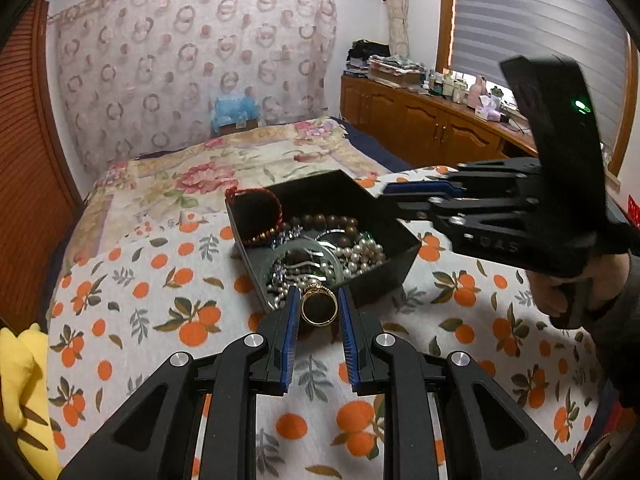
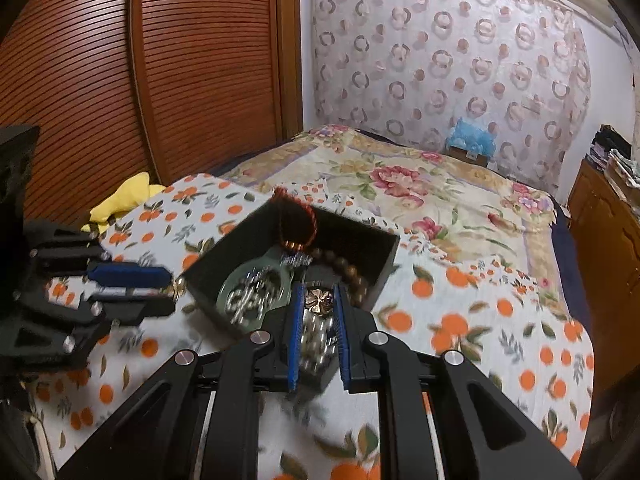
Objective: Organize jewelry
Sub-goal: 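Carry the gold ring into the black box and open the left tool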
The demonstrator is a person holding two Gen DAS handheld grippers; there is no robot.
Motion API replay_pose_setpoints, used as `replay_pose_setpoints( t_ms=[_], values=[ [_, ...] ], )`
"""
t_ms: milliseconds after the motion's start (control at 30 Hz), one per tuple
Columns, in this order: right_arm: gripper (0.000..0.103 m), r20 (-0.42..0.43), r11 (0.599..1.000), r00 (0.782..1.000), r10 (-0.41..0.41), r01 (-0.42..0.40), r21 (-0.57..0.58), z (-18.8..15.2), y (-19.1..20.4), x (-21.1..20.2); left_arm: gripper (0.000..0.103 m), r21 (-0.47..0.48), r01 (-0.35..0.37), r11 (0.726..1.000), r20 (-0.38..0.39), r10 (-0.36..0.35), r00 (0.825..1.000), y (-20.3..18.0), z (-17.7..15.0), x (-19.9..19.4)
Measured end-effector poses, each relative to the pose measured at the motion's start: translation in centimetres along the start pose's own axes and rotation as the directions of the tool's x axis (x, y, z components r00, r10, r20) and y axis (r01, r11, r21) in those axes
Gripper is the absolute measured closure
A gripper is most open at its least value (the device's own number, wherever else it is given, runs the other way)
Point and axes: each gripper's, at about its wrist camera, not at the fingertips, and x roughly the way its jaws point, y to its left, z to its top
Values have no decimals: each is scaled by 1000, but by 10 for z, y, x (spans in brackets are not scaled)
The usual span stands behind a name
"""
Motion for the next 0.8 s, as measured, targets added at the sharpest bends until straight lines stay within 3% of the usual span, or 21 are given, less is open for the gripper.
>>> replay_pose_setpoints(
  t_ms=[367,500,800],
  values=[
    [86,-28,998,999,34,-33,54,26,-20,41,85,5,-13,1000,15,13,1000,9,25,19],
    [77,-30,997,999,36,-34,68,27,-27,42,85,12,-25,1000,20,25,999,11,33,26],
    [77,-4,996,1000,17,-16,88,23,-33,30,85,11,-80,997,-1,80,997,22,48,53]
  ],
)
